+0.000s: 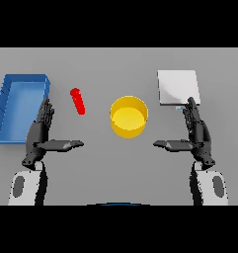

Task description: Pick up the red beaker and tilt it to pour out 1 green nut into yellow bowl. Pick up the yellow bowl and place it on the metallic measuring scale.

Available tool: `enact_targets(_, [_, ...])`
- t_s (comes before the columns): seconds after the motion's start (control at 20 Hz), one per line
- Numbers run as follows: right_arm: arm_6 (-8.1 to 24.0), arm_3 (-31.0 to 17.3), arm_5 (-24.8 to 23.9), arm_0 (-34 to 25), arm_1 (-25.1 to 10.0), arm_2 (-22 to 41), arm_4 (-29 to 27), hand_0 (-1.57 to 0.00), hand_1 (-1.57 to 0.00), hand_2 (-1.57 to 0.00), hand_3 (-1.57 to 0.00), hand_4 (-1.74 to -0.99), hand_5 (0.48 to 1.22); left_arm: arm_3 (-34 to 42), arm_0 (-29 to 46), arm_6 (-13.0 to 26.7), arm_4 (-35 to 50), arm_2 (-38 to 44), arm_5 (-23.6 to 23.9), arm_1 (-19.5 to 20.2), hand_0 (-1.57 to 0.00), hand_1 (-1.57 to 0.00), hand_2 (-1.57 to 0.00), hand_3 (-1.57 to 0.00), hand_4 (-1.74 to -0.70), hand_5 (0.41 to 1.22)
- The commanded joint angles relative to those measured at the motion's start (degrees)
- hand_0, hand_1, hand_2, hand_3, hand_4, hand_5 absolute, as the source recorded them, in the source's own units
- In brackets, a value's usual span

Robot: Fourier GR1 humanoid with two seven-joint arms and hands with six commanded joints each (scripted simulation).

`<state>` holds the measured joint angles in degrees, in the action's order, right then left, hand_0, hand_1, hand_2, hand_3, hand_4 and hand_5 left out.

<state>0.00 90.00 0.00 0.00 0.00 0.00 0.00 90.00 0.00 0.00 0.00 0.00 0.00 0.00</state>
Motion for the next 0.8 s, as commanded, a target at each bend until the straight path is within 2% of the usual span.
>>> enact_targets(0.0, [0.0,0.0,0.0,0.0,0.0,0.0,-0.1,0.00,0.00,0.00,0.00,-1.071,0.578,0.0,0.0,0.0,0.0,-0.1,0.1,-0.1,0.00,0.00,0.00,0.00,-1.14,0.660])
enact_targets(0.25, [-0.3,0.5,0.3,0.7,-0.1,0.1,-0.3,0.00,0.00,0.00,0.00,-1.071,0.578,0.0,-0.2,0.3,-1.0,-0.9,0.9,-0.9,0.00,0.00,0.00,0.00,-1.14,0.660])
enact_targets(0.3, [-4.2,2.8,-1.4,2.2,-2.6,2.3,5.8,0.00,0.00,0.00,0.00,-1.071,0.578,3.2,2.1,-1.0,-4.1,-3.6,0.3,0.5,0.00,0.00,0.00,0.00,-1.14,0.660])
enact_targets(0.35, [-6.7,4.7,-2.3,3.8,-3.9,4.1,10.1,0.00,0.00,0.00,0.00,-1.072,0.577,6.1,4.2,-1.7,-6.5,-5.5,0.3,1.2,0.00,0.00,0.00,0.00,-1.14,0.660])
enact_targets(0.5, [-5.9,7.4,-3.7,5.5,-4.6,6.8,15.5,0.00,0.00,0.00,0.00,-1.071,0.581,10.9,6.8,0.9,-8.8,-7.9,-0.4,2.7,0.00,0.00,0.00,0.00,-1.14,0.660])
enact_targets(0.6, [-6.3,7.8,-3.0,6.1,-4.5,6.9,14.7,0.00,0.00,0.00,0.00,-1.103,0.592,11.7,6.5,3.8,-8.9,-8.2,-0.8,3.1,0.00,0.00,0.00,0.00,-1.14,0.655])
enact_targets(0.7, [-4.8,7.3,-2.3,5.2,-4.4,6.8,14.0,0.00,0.00,0.00,0.00,-1.131,0.607,9.8,5.1,6.1,-9.2,-8.1,-0.8,2.9,0.00,0.00,0.00,0.00,-1.14,0.650])
enact_targets(0.75, [-5.6,7.5,-2.2,5.5,-4.3,6.9,13.8,0.00,0.00,0.00,0.00,-1.147,0.614,8.9,4.5,5.9,-9.3,-8.2,-0.8,2.6,0.00,0.00,0.00,0.00,-1.14,0.649])
